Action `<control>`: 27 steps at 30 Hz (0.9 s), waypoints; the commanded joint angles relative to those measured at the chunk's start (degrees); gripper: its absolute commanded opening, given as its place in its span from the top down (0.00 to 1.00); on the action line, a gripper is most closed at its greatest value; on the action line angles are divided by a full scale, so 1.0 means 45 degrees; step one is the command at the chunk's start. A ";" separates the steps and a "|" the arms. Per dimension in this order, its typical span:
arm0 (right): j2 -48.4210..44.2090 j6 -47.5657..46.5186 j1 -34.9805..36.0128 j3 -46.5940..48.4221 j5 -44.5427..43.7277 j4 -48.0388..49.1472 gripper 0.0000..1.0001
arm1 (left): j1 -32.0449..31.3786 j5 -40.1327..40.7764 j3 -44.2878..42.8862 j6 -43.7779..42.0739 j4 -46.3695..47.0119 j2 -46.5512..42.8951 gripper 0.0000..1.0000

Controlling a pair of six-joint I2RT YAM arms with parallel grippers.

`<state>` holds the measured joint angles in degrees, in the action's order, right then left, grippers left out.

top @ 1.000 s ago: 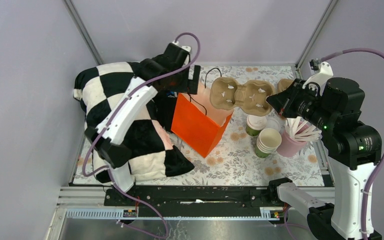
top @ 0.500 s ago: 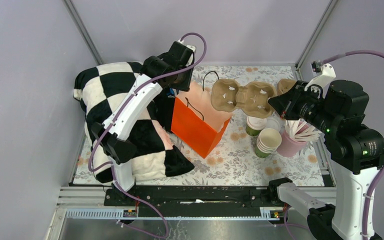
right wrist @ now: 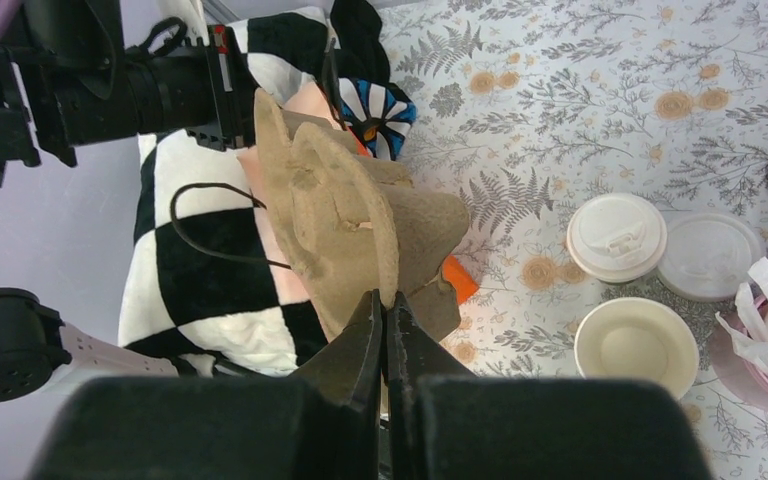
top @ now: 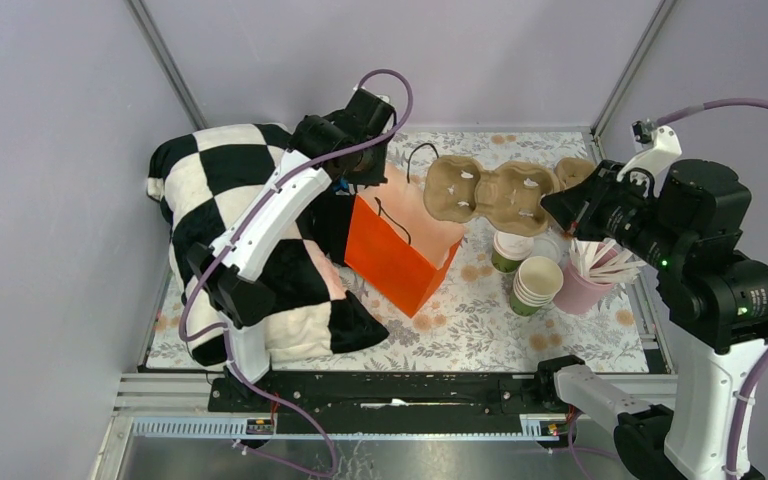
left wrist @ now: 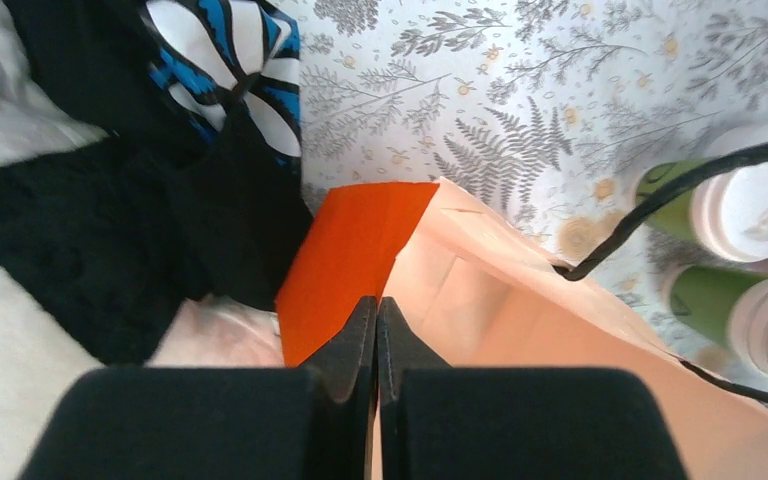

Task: Pack the takeout coffee

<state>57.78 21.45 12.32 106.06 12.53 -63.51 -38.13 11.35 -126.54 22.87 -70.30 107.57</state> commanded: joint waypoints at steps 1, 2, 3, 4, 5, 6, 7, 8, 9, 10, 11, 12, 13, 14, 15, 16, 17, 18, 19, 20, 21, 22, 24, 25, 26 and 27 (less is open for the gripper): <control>0.0379 0.0272 -0.0025 0.1433 -0.0524 -0.0676 1.00 | -0.0022 -0.0488 0.1019 0.3603 0.0824 -0.1494 1.00; 0.0458 0.0272 -0.0037 0.1675 -0.0611 -0.0827 1.00 | -0.0023 -0.0755 0.1683 0.4230 0.1249 -0.1874 1.00; 0.0509 0.0262 -0.0034 0.1828 -0.0710 -0.0946 1.00 | -0.0003 -0.1228 0.2357 0.4655 0.1880 -0.2264 1.00; 0.0533 0.0232 -0.0024 0.1930 -0.0798 -0.1054 1.00 | -0.0013 -0.1407 0.2820 0.5072 0.2294 -0.2557 1.00; 0.0553 0.0203 -0.0027 0.1999 -0.0901 -0.1145 1.00 | -0.0012 -0.1380 0.3134 0.5452 0.2514 -0.2810 1.00; 0.0585 0.0161 -0.0035 0.2063 -0.1024 -0.1297 1.00 | -0.0022 -0.1313 0.3442 0.5924 0.2676 -0.3011 1.00; 0.0613 0.0141 -0.0024 0.2101 -0.1113 -0.1417 1.00 | -0.0023 -0.1278 0.3793 0.6417 0.2791 -0.3219 1.00; 0.0644 0.0136 -0.0025 0.2125 -0.1131 -0.1506 1.00 | -0.0033 -0.1274 0.4149 0.6858 0.2959 -0.3443 1.00; 0.0684 0.0135 -0.0022 0.2150 -0.1080 -0.1585 1.00 | -0.0056 -0.1452 0.4631 0.7181 0.3383 -0.3688 1.00; 0.0718 0.0152 -0.0032 0.2143 -0.0971 -0.1634 1.00 | -0.0061 -0.1557 0.5365 0.7453 0.3800 -0.3970 1.00; 0.0759 0.0154 -0.0045 0.2150 -0.0838 -0.1706 1.00 | -0.0052 -0.1460 0.5808 0.7795 0.4006 -0.4314 1.00; 0.0812 0.0199 -0.0024 0.2178 -0.0757 -0.1776 1.00 | -0.0061 -0.1438 0.6271 0.8070 0.4220 -0.4566 1.00; 0.0871 0.0214 -0.0025 0.2201 -0.0664 -0.1858 1.00 | -0.0052 -0.1465 0.6771 0.8360 0.4548 -0.4883 1.00; 0.0930 0.0216 -0.0022 0.2242 -0.0565 -0.1937 1.00 | -0.0061 -0.1544 0.7322 0.8678 0.4917 -0.5189 1.00; 0.1005 0.0226 -0.0022 0.2279 -0.0457 -0.2027 1.00 | -0.0057 -0.1715 0.8057 0.8937 0.5381 -0.5578 1.00; 0.1076 0.0273 -0.0029 0.2328 -0.0363 -0.2156 1.00 | -0.0061 -0.1885 0.8791 0.9223 0.5973 -0.5986 1.00; 0.1163 0.0370 -0.0033 0.2373 -0.0307 -0.2299 1.00 | -0.0062 -0.2055 0.9474 0.9459 0.6550 -0.6371 1.00; 0.1259 0.0489 -0.0023 0.2413 -0.0242 -0.2429 1.00 | -0.0062 -0.2287 1.0096 0.9650 0.7050 -0.6696 1.00; 0.1362 0.0636 -0.0027 0.2452 -0.0229 -0.2582 1.00 | -0.0062 -0.2413 1.0503 0.9861 0.7347 -0.6924 1.00; 0.1501 0.0803 -0.0023 0.2547 -0.0225 -0.2745 1.00 | -0.0062 -0.2458 1.0767 0.9910 0.7386 -0.7072 1.00; 0.1651 0.0951 -0.0022 0.2686 -0.0185 -0.2968 1.00 | -0.0062 -0.2464 1.0866 0.9833 0.7403 -0.7171 1.00; 0.1828 0.1062 -0.0032 0.2806 -0.0085 -0.3189 1.00 | -0.0079 -0.2465 1.0905 0.9675 0.7405 -0.7223 0.97; 0.2188 0.1141 -0.0025 0.2983 0.0266 -0.3685 1.00 | -0.0077 -0.2947 1.0895 0.9426 0.7381 -0.7287 0.89; 0.2320 0.1208 -0.0032 0.2982 0.0345 -0.3956 1.00 | -0.0096 -0.3069 1.0933 0.9319 0.7439 -0.7330 0.84; 0.2410 0.1285 -0.0023 0.2951 0.0372 -0.4115 1.00 | -0.0095 -0.3209 1.0950 0.9185 0.7486 -0.7355 0.80; 0.2472 0.1365 -0.0032 0.2888 0.0453 -0.4233 1.00 | -0.0122 -0.3300 1.0920 0.9030 0.7496 -0.7382 0.75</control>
<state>67.13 25.30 12.32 117.91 11.70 -78.28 -38.26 -0.14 -77.47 64.53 -41.28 76.14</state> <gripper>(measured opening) 0.020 0.180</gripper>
